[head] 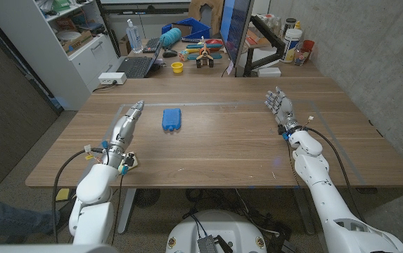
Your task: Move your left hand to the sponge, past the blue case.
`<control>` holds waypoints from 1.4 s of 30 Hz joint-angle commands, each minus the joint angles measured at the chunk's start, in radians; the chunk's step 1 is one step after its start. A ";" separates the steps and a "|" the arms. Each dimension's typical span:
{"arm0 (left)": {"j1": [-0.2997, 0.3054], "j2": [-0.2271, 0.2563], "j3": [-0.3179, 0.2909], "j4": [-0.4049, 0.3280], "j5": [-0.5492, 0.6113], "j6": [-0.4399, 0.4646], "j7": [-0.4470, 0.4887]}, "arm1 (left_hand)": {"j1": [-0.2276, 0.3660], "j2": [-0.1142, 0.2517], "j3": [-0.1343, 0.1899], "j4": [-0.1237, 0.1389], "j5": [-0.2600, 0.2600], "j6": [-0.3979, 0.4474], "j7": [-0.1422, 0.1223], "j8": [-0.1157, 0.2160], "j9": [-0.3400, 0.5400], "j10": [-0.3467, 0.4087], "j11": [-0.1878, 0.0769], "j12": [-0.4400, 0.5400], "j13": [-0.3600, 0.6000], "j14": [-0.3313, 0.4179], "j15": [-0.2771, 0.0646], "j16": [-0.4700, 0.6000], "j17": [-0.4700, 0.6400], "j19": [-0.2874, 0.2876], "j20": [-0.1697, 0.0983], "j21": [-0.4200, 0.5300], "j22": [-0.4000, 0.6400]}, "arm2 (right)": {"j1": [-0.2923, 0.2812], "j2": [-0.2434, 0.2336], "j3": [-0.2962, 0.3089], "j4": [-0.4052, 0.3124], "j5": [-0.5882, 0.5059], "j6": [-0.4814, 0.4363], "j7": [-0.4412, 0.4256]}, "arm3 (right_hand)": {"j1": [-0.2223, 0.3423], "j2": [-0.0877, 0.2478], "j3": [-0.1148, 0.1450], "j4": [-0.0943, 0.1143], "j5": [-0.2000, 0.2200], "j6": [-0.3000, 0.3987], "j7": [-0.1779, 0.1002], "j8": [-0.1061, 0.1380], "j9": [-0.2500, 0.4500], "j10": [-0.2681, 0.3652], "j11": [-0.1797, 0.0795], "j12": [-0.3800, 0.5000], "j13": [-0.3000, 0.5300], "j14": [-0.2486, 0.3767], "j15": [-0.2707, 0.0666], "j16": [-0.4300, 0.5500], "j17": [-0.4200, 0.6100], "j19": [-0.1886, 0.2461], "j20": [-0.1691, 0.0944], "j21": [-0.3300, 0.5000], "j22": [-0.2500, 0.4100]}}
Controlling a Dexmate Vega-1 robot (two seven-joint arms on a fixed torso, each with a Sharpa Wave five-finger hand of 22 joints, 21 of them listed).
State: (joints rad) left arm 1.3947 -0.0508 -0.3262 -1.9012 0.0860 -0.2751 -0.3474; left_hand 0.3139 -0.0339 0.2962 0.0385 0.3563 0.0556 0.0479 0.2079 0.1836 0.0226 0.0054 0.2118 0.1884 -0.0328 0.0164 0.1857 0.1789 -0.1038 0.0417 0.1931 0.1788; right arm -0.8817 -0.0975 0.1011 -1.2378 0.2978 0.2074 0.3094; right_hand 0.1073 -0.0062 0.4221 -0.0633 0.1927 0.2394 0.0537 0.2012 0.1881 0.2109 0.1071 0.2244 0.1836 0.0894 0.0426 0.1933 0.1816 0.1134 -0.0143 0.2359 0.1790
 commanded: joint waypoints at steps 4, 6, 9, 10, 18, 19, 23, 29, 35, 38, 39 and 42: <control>0.041 -0.001 -0.025 -0.046 0.025 0.001 0.014 | 0.017 0.001 0.001 -0.008 -0.006 0.010 -0.002 0.007 0.006 0.009 0.000 0.002 0.003 0.001 -0.001 0.008 0.004 -0.002 0.008 0.010 0.003 | 0.002 0.004 0.001 0.012 -0.001 0.002 0.002 | -0.001 0.007 -0.005 -0.001 0.004 0.011 -0.001 -0.001 0.003 0.008 -0.004 0.000 0.006 0.007 0.001 -0.003 0.003 0.004 0.010 -0.007 0.004; 0.047 -0.003 -0.029 -0.052 0.024 -0.001 0.015 | 0.019 0.001 0.001 -0.009 -0.006 0.012 -0.001 0.007 0.006 0.008 -0.003 0.001 0.003 0.002 0.000 0.008 0.004 -0.002 0.008 0.010 0.004 | 0.004 0.005 0.000 0.014 -0.002 0.004 0.004 | -0.001 0.007 -0.006 -0.001 0.004 0.011 -0.001 -0.001 0.003 0.009 -0.004 0.000 0.006 0.008 0.001 -0.003 0.002 0.003 0.010 -0.007 0.004; 0.057 -0.004 -0.033 -0.061 0.027 -0.005 0.015 | 0.020 0.001 0.001 -0.010 -0.007 0.013 -0.001 0.007 0.006 0.009 -0.002 0.001 0.003 0.002 0.000 0.008 0.004 -0.002 0.009 0.010 0.004 | 0.005 0.006 -0.001 0.015 -0.003 0.005 0.005 | 0.000 0.008 -0.006 -0.002 0.004 0.011 0.000 -0.001 0.003 0.010 -0.004 0.000 0.006 0.008 0.001 -0.003 0.002 0.003 0.010 -0.008 0.004; 0.060 -0.005 -0.034 -0.064 0.029 -0.006 0.015 | 0.020 0.001 0.001 -0.010 -0.007 0.014 -0.001 0.007 0.006 0.008 -0.002 0.001 0.003 0.002 0.000 0.008 0.004 -0.002 0.010 0.009 0.004 | 0.005 0.007 -0.001 0.016 -0.003 0.006 0.005 | 0.000 0.008 -0.006 -0.002 0.004 0.011 0.000 -0.001 0.003 0.009 -0.004 0.000 0.006 0.008 0.001 -0.003 0.002 0.003 0.010 -0.008 0.004; 0.077 -0.006 -0.044 -0.083 0.034 -0.006 0.011 | 0.025 0.002 0.001 -0.012 -0.008 0.014 -0.001 0.006 0.006 0.009 -0.001 0.000 0.003 0.004 0.000 0.008 0.004 -0.002 0.010 0.010 0.004 | 0.005 0.011 -0.001 0.019 -0.004 0.006 0.005 | 0.000 0.008 -0.007 -0.003 0.004 0.011 -0.001 -0.002 0.004 0.010 -0.005 0.000 0.006 0.008 0.001 -0.003 0.002 0.004 0.011 -0.009 0.004; 0.078 -0.006 -0.046 -0.086 0.034 -0.005 0.010 | 0.025 0.002 0.001 -0.012 -0.008 0.014 0.000 0.006 0.006 0.010 -0.002 0.000 0.003 0.004 0.000 0.008 0.004 -0.002 0.011 0.010 0.004 | 0.005 0.011 -0.001 0.019 -0.004 0.006 0.005 | 0.000 0.008 -0.007 -0.003 0.004 0.011 -0.001 -0.002 0.004 0.010 -0.005 0.000 0.006 0.008 0.001 -0.003 0.002 0.004 0.010 -0.009 0.004; 0.086 -0.008 -0.052 -0.092 0.038 -0.004 0.009 | 0.027 0.002 0.001 -0.013 -0.009 0.014 -0.002 0.005 0.006 0.010 -0.002 0.000 0.003 0.004 0.000 0.007 0.005 -0.002 0.011 0.010 0.004 | 0.002 0.011 -0.001 0.016 -0.005 0.005 0.003 | 0.000 0.008 -0.008 -0.003 0.004 0.011 -0.001 -0.002 0.004 0.010 -0.004 0.000 0.006 0.009 0.002 -0.003 0.002 0.003 0.011 -0.010 0.004; 0.097 -0.010 -0.058 -0.104 0.043 0.000 0.007 | 0.029 0.002 0.001 -0.014 -0.009 0.016 -0.002 0.005 0.006 0.011 -0.003 0.000 0.003 0.005 0.000 0.008 0.005 -0.002 0.012 0.010 0.004 | -0.004 0.009 0.002 0.006 -0.005 0.002 -0.001 | 0.000 0.008 -0.009 -0.004 0.004 0.010 -0.002 -0.002 0.004 0.010 -0.008 0.000 0.006 0.009 0.002 -0.003 0.002 0.004 0.010 -0.011 0.004; 0.109 -0.012 -0.066 -0.118 0.053 -0.005 0.009 | 0.031 0.003 0.001 -0.015 -0.010 0.016 -0.002 0.005 0.006 0.011 0.000 0.000 0.003 0.005 0.001 0.007 0.005 -0.002 0.012 0.010 0.004 | -0.010 0.001 -0.003 -0.005 -0.022 0.003 -0.014 | 0.000 0.009 -0.009 -0.004 0.004 0.011 -0.002 -0.002 0.004 0.010 -0.004 0.000 0.006 0.009 0.001 -0.004 0.002 0.004 0.010 -0.012 0.004; 0.118 -0.013 -0.071 -0.128 0.061 -0.005 0.010 | 0.032 0.003 0.001 -0.016 -0.011 0.016 -0.001 0.005 0.006 0.011 -0.002 0.000 0.003 0.005 0.001 0.007 0.005 -0.002 0.013 0.010 0.004 | -0.011 0.000 -0.003 -0.006 -0.020 0.002 -0.013 | 0.000 0.009 -0.009 -0.005 0.005 0.011 -0.002 -0.002 0.004 0.011 -0.005 0.000 0.006 0.009 0.001 -0.004 0.002 0.004 0.010 -0.013 0.004; 0.121 -0.013 -0.072 -0.131 0.063 -0.004 0.010 | 0.032 0.003 0.001 -0.016 -0.011 0.016 -0.002 0.005 0.006 0.011 -0.001 0.000 0.003 0.005 0.000 0.007 0.005 -0.002 0.013 0.010 0.004 | -0.012 -0.001 -0.004 -0.006 -0.020 0.001 -0.014 | 0.000 0.009 -0.009 -0.005 0.005 0.011 -0.002 -0.002 0.004 0.011 -0.005 0.000 0.006 0.009 0.001 -0.004 0.002 0.004 0.010 -0.013 0.004; 0.130 -0.014 -0.076 -0.140 0.072 0.001 0.010 | 0.034 0.003 0.001 -0.016 -0.011 0.016 -0.001 0.004 0.006 0.012 -0.001 0.000 0.003 0.005 0.000 0.007 0.005 -0.002 0.013 0.010 0.004 | -0.011 -0.001 -0.003 -0.004 -0.018 0.000 -0.014 | 0.000 0.009 -0.010 -0.005 0.005 0.012 -0.002 -0.002 0.004 0.011 -0.006 0.000 0.006 0.009 0.000 -0.004 0.002 0.004 0.010 -0.013 0.004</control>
State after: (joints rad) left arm 1.4978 -0.0611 -0.3881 -2.0124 0.1352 -0.2805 -0.3382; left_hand 0.3363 -0.0300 0.2933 0.0272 0.3503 0.0682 0.0465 0.2079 0.1886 0.0226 0.0054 0.2118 0.1884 -0.0329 0.0163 0.1857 0.1789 -0.1042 0.0488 0.1931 0.1788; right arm -0.8878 -0.0928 0.0993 -1.2354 0.2825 0.2119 0.3022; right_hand 0.1073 -0.0063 0.4181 -0.0673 0.1927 0.2394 0.0537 0.2012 0.1881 0.2161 0.1018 0.2244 0.1836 0.0894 0.0426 0.1933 0.1816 0.1189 -0.0089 0.2282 0.1789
